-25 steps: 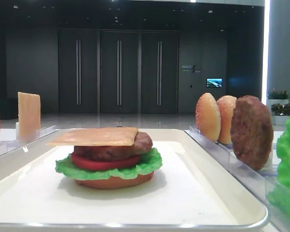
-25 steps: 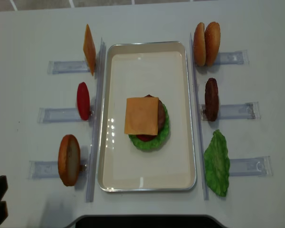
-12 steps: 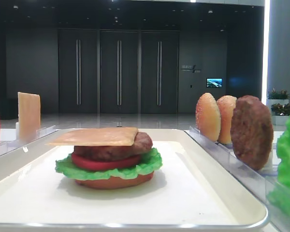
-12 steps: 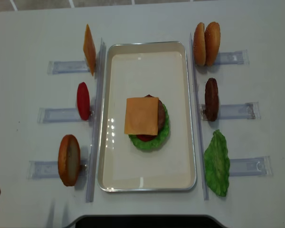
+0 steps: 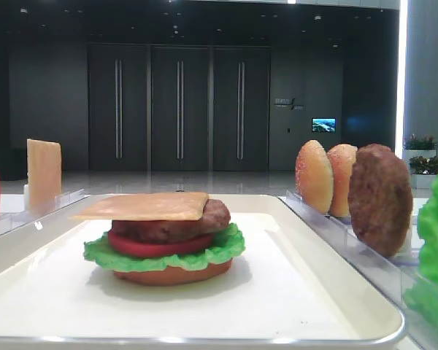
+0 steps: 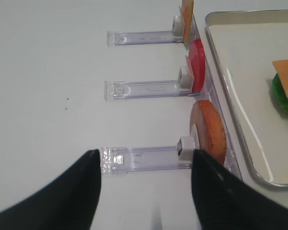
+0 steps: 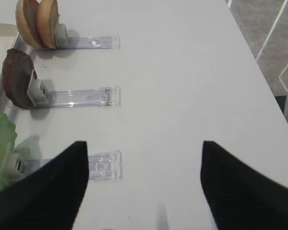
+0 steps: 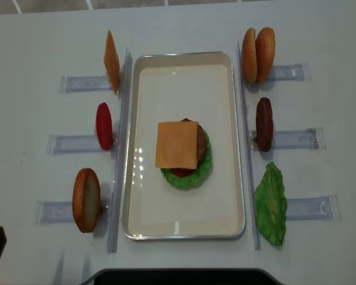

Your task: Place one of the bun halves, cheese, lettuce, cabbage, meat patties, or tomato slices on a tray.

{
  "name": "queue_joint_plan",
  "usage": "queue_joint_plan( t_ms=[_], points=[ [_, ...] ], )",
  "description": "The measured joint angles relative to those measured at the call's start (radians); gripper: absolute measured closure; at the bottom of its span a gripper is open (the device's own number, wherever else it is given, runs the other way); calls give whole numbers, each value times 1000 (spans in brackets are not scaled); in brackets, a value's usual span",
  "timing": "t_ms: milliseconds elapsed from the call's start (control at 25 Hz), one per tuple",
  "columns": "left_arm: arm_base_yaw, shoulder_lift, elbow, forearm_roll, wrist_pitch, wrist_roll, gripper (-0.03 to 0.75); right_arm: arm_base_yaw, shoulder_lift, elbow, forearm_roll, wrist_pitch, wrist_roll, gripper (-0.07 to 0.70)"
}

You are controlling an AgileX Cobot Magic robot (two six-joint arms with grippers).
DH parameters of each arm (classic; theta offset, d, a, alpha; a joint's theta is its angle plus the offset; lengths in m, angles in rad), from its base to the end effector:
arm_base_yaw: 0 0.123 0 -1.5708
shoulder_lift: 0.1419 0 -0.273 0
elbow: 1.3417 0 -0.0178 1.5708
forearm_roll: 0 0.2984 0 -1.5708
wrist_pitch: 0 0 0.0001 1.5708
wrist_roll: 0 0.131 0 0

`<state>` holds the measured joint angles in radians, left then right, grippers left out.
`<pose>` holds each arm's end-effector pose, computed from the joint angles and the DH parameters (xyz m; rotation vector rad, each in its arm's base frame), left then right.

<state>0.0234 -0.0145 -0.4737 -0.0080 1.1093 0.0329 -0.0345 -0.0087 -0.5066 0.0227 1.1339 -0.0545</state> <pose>0.0826 0.0010 0.2683 0.0105 2.1047 0.0241 0.0781 0.0000 0.2766 -0.0233 2.1020 -0.0261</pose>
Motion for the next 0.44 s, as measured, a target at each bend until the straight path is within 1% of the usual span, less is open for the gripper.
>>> queue_joint_plan(
  t_ms=[440],
  points=[
    [0,0,0,0,0,0,250,0,0,0,0,0,0,160]
  ],
)
